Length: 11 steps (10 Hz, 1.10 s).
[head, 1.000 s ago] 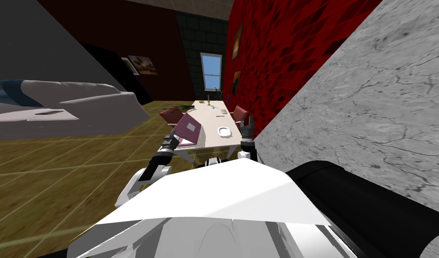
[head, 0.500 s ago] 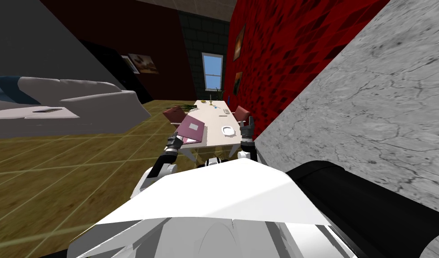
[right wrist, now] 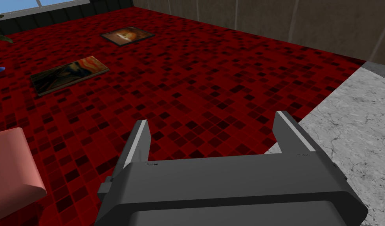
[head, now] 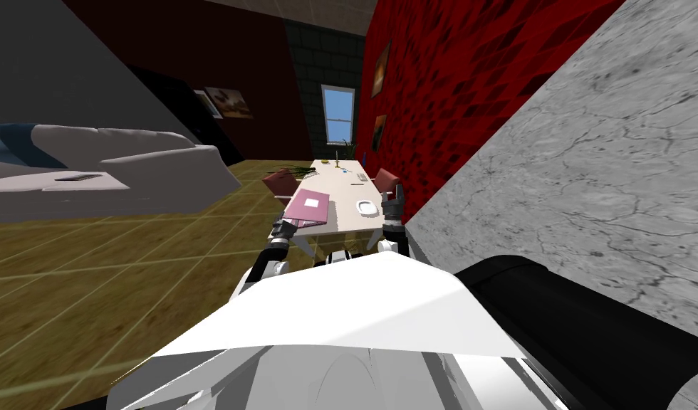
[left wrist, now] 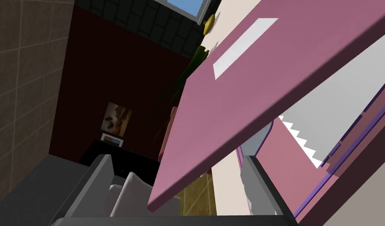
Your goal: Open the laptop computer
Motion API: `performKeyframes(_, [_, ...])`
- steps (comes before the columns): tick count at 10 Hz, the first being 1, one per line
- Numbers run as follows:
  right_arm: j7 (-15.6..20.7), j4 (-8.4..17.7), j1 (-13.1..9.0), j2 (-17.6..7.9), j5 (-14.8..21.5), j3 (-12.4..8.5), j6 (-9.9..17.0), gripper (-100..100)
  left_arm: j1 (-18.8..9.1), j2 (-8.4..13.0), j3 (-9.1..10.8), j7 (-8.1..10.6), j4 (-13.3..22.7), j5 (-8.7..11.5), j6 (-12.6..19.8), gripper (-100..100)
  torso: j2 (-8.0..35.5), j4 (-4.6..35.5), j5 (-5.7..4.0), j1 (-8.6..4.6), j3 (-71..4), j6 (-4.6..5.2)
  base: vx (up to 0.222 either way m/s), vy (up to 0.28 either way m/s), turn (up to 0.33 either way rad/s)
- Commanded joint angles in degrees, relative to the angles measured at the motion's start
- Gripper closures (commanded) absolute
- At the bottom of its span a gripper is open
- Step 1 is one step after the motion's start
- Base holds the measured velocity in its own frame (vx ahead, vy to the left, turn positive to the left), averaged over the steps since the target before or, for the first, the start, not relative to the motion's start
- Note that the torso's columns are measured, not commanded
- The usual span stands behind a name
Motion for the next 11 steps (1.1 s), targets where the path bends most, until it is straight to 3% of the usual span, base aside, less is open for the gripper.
performKeyframes(1, [0.00, 0.00, 0.00, 0.01, 0.00, 0.01, 0.00, 0, 1.48, 1.17, 0.47, 0.67, -3.95, 0.21, 2.46, -100, -0.01, -0.03, -0.04, -0.13, 0.00, 0.02, 0.028, -0.035, 0.034])
performKeyframes(3, [0.00, 0.00, 0.00, 0.01, 0.00, 0.01, 0.00, 0, 2.15, 1.57, 0.61, 0.97, -5.56, 0.30, 3.35, -100, 0.04, 0.06, -0.03, 0.04, 0.02, 0.03, 0.034, -0.025, 0.015])
performKeyframes(9, [0.00, 0.00, 0.00, 0.01, 0.00, 0.01, 0.00, 0, 6.15, 4.00, 1.51, 2.80, -14.97, 0.89, 8.66, -100, 0.07, 0.07, 0.01, 0.12, 0.05, 0.02, 0.032, -0.011, 0.022])
performKeyframes(11, [0.00, 0.00, 0.00, 0.01, 0.00, 0.01, 0.00, 0, 5.86, 4.08, 1.58, 2.83, -14.47, 0.97, 8.60, -100, 0.09, 0.06, 0.00, 0.12, 0.05, 0.03, 0.017, -0.007, 0.004])
